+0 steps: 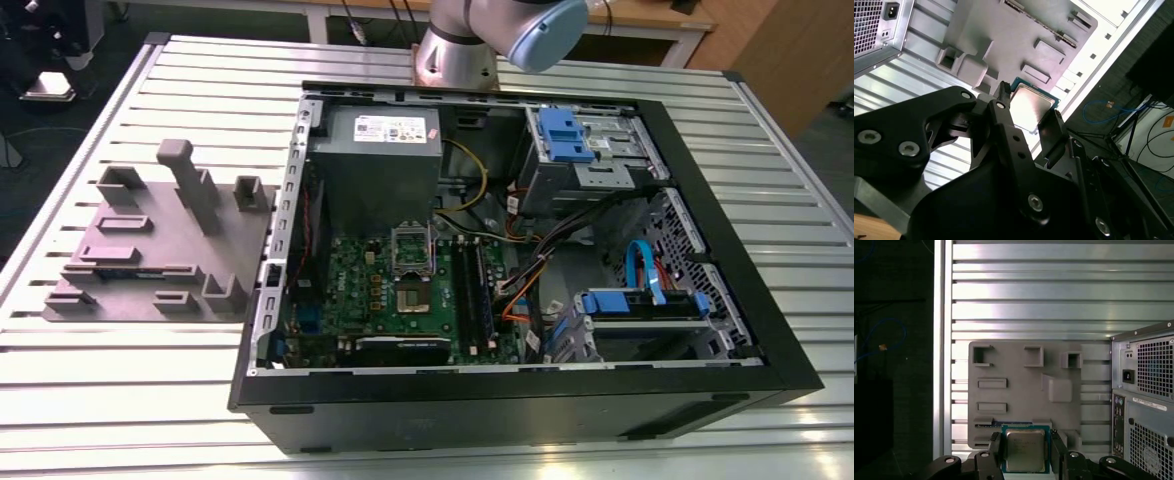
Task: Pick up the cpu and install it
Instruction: 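Pick up the cpu and move it towards the insertion slot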
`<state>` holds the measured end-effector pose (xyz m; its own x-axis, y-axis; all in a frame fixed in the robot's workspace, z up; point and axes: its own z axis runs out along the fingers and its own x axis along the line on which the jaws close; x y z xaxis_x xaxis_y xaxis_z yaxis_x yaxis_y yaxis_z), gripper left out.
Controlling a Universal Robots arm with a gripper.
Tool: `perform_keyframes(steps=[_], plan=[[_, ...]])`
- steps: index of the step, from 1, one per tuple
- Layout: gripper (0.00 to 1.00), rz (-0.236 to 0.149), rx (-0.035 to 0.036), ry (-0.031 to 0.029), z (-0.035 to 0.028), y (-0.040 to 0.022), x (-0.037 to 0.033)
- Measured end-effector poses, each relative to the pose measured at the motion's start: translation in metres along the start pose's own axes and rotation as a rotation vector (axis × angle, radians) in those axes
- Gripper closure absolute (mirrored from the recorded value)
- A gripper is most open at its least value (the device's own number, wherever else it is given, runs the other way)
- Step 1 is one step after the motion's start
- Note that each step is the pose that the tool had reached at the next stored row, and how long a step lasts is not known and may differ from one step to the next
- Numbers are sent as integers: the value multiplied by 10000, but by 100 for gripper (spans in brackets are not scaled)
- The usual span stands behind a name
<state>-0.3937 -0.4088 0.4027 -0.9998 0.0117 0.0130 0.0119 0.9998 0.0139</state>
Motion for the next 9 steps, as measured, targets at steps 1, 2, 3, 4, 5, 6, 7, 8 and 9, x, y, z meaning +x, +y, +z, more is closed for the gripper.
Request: perform_keyframes(steps=[1, 2, 3, 4, 5, 6, 7, 8, 9], plan=[[53, 0, 0, 0, 0, 0, -7], [53, 0, -1, -1, 1, 0, -15], [53, 0, 0, -1, 1, 0, -21], [53, 0, -1, -1, 2, 0, -29], [53, 0, -1, -1, 2, 0, -39], [53, 0, 0, 0, 2, 1, -51], [53, 0, 0, 0, 3, 1, -67], [53, 0, -1, -2, 4, 1, -86], [53, -1, -1, -1, 5, 1, -110]])
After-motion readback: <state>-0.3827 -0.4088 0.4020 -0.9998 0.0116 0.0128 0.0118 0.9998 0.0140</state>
